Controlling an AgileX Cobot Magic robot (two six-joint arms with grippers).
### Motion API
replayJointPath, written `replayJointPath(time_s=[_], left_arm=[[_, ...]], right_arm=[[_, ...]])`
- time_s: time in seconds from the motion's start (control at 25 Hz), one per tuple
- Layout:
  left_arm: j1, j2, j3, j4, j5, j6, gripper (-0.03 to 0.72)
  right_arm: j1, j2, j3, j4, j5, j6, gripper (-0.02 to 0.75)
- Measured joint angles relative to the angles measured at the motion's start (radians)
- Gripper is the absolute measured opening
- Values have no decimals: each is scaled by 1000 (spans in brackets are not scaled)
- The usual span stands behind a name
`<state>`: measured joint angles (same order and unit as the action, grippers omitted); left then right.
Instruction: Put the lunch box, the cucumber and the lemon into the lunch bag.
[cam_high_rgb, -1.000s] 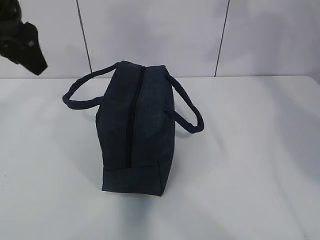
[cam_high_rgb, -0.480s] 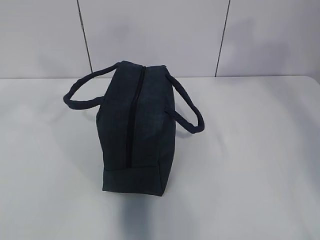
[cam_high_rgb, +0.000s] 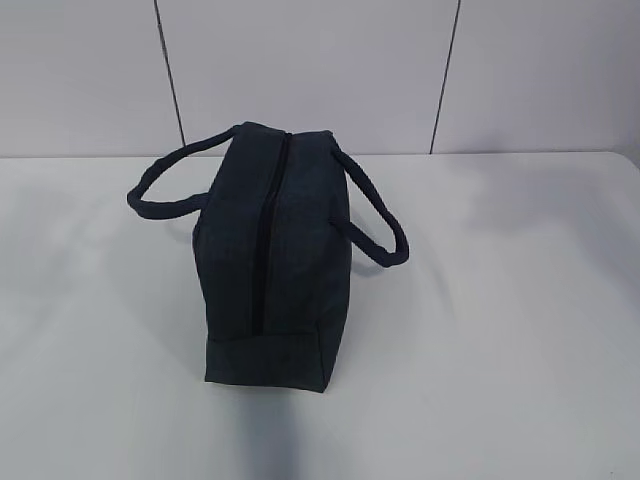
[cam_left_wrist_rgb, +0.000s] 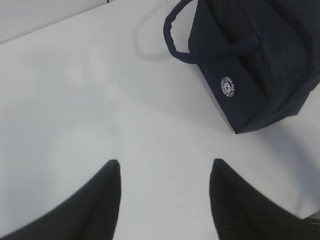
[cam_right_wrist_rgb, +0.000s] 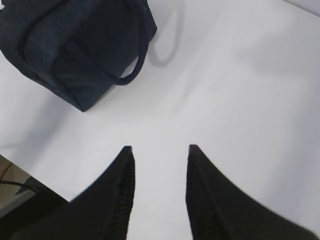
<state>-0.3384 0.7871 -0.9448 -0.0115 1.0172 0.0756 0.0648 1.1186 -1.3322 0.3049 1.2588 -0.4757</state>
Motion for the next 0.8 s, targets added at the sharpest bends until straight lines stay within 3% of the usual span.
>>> replayJointPath(time_s=[0.2, 0.4, 0.8], left_arm=[[0, -158, 99, 0, 30, -62, 412], [0, -324, 145, 12, 53, -88, 412], [0, -504, 188, 28, 113, -121, 412]], right_arm=[[0, -176, 165, -104, -19, 11, 249], [0, -352, 337, -112, -84, 62, 249], [0, -723, 562, -112, -65, 156, 249]])
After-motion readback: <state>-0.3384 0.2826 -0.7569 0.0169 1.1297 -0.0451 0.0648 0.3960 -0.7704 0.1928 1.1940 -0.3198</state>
